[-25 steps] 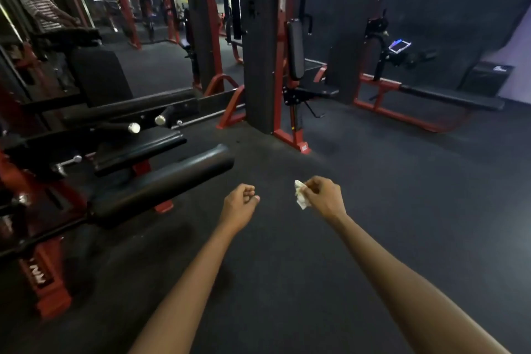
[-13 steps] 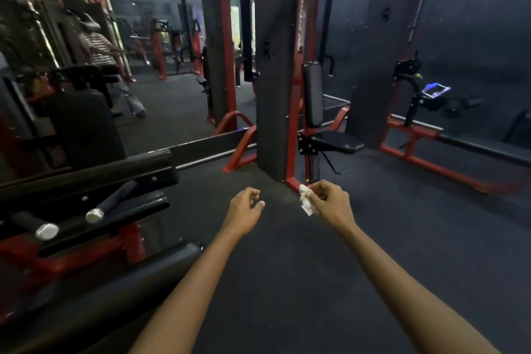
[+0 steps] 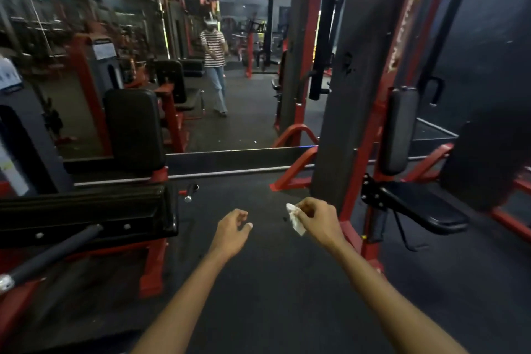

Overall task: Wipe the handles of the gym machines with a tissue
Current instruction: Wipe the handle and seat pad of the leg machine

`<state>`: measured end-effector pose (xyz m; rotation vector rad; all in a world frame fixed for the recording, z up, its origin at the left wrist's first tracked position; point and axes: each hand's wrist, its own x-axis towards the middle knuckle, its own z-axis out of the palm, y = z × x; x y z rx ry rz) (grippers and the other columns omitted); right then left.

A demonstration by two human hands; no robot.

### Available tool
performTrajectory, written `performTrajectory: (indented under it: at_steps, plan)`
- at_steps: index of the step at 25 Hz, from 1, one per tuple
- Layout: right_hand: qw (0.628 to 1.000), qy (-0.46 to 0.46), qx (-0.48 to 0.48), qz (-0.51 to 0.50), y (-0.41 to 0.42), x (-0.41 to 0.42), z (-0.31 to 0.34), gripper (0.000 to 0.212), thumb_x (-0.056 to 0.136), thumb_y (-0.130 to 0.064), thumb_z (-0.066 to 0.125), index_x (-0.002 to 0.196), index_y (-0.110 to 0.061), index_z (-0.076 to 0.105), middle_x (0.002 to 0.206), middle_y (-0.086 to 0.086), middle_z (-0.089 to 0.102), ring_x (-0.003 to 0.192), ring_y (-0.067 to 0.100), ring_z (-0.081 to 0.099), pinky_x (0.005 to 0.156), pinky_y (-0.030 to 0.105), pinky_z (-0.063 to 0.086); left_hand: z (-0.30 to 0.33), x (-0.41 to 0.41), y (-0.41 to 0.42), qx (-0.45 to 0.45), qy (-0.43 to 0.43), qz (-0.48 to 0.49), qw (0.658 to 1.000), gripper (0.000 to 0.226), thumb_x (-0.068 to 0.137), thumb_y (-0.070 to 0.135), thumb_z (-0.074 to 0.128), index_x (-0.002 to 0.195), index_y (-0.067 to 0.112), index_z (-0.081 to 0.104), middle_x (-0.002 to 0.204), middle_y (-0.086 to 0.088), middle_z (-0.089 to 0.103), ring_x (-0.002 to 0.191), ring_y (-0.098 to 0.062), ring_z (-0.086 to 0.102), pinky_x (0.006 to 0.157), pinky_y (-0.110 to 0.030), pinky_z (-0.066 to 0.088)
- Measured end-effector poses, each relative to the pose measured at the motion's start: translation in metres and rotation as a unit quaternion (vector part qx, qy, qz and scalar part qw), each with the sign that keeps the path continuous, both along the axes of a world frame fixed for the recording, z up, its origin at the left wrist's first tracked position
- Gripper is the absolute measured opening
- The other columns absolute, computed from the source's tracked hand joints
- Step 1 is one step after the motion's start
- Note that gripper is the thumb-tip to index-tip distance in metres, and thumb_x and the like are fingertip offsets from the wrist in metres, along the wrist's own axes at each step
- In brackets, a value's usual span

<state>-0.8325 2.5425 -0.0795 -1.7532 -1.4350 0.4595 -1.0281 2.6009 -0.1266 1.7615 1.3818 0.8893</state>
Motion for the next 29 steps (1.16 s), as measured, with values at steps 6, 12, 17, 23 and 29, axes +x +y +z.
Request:
performTrajectory:
  at_steps: [6, 12, 17, 23, 29]
  plan:
    - [0.998, -0.011, -0.006, 0.064, 0.145, 0.037, -0.001, 0.012, 0.084, -0.018, 0.067, 0.075, -0.01, 0.068, 0.06, -0.009, 0.062, 0.054, -0.01, 0.056, 0.052, 0.005, 0.038, -0.01, 0.029, 0.136, -0.017, -0.038, 0.089, 0.995, 0.021, 0.088, 0.008, 0.061, 0.109, 0.008, 0.06, 0.105, -0.003, 0.061, 0.098, -0.015, 0.059, 0.083, -0.018, 0.039]
    - [0.992, -0.055, -0.021, 0.113, 0.298, 0.071, -0.007, 0.017, 0.082, -0.007, 0.064, 0.07, -0.019, 0.061, 0.057, -0.014, 0.057, 0.052, -0.006, 0.055, 0.05, 0.005, 0.037, -0.037, 0.046, 0.252, -0.061, -0.053, 0.166, 0.983, 0.019, 0.086, 0.006, 0.063, 0.105, 0.009, 0.061, 0.1, -0.002, 0.062, 0.098, -0.018, 0.061, 0.083, -0.02, 0.041]
    - [0.98, -0.015, -0.04, 0.193, 0.446, 0.037, -0.04, 0.006, 0.082, -0.012, 0.067, 0.083, -0.016, 0.071, 0.07, -0.007, 0.067, 0.067, 0.003, 0.061, 0.057, 0.003, 0.04, -0.06, 0.019, 0.353, -0.069, -0.046, 0.233, 0.969, 0.023, 0.087, 0.008, 0.063, 0.109, 0.009, 0.06, 0.101, 0.0, 0.06, 0.096, -0.016, 0.058, 0.085, -0.019, 0.039]
    - [0.933, -0.041, -0.095, 0.344, 0.62, -0.043, -0.076, 0.01, 0.083, -0.015, 0.065, 0.086, -0.017, 0.074, 0.077, -0.002, 0.074, 0.074, 0.008, 0.068, 0.07, 0.025, 0.053, -0.09, -0.039, 0.451, -0.09, -0.039, 0.372, 0.923, 0.028, 0.086, 0.01, 0.063, 0.113, 0.008, 0.061, 0.108, -0.005, 0.065, 0.1, -0.017, 0.061, 0.085, -0.018, 0.041]
    - [0.856, -0.033, -0.142, 0.495, 0.723, -0.19, -0.105, 0.02, 0.083, -0.026, 0.07, 0.065, -0.017, 0.07, 0.049, -0.008, 0.063, 0.047, -0.002, 0.055, 0.053, 0.015, 0.046, -0.117, -0.136, 0.506, -0.115, -0.021, 0.491, 0.863, 0.031, 0.089, 0.013, 0.061, 0.119, 0.009, 0.058, 0.114, -0.002, 0.059, 0.107, -0.012, 0.056, 0.089, -0.014, 0.037]
